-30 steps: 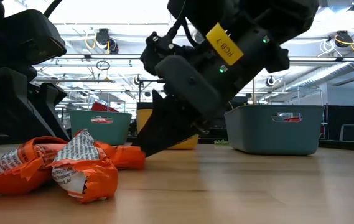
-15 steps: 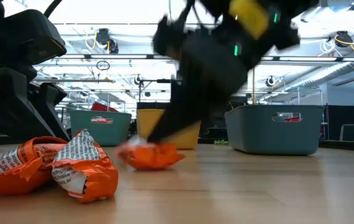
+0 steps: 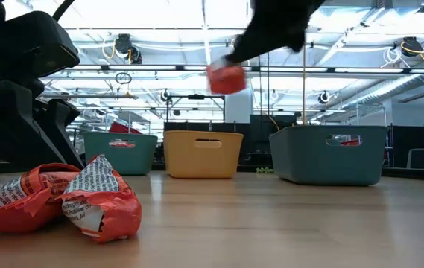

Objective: Sort candy
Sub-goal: Put the orange wrapper chocolate into the dark blue bin

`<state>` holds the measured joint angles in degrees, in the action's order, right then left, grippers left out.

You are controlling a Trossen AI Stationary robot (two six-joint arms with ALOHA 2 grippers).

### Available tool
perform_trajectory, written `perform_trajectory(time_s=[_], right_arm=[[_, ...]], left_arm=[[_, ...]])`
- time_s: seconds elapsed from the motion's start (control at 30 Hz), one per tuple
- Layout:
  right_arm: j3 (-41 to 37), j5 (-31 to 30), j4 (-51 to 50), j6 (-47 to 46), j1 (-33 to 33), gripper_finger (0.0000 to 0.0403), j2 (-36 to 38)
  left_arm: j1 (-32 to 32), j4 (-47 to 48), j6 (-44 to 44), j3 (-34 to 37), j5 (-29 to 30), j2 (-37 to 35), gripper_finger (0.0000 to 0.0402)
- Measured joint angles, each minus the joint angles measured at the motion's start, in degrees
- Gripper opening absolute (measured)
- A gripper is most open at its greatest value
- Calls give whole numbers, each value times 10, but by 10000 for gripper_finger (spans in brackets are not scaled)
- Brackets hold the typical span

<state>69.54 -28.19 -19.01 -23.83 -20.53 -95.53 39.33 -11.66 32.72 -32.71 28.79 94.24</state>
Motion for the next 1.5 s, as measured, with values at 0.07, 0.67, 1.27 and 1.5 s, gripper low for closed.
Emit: perform_trajectory(time_s=[0.07,0.67,1.27,1.5], right_arm=[[0,-33,-57,-39,-6,0,29],[-137,-134,-331,-407,-28,0,198],[-182,-136,-326,-456,29,101,218],[-182,-135,-317,-454,33,163,218]], left_arm=[[0,0,0,0,0,0,128],[0,-5,1,0,0,0,128],[0,-5,0,0,0,0,128],[0,-5,0,0,0,0,128]])
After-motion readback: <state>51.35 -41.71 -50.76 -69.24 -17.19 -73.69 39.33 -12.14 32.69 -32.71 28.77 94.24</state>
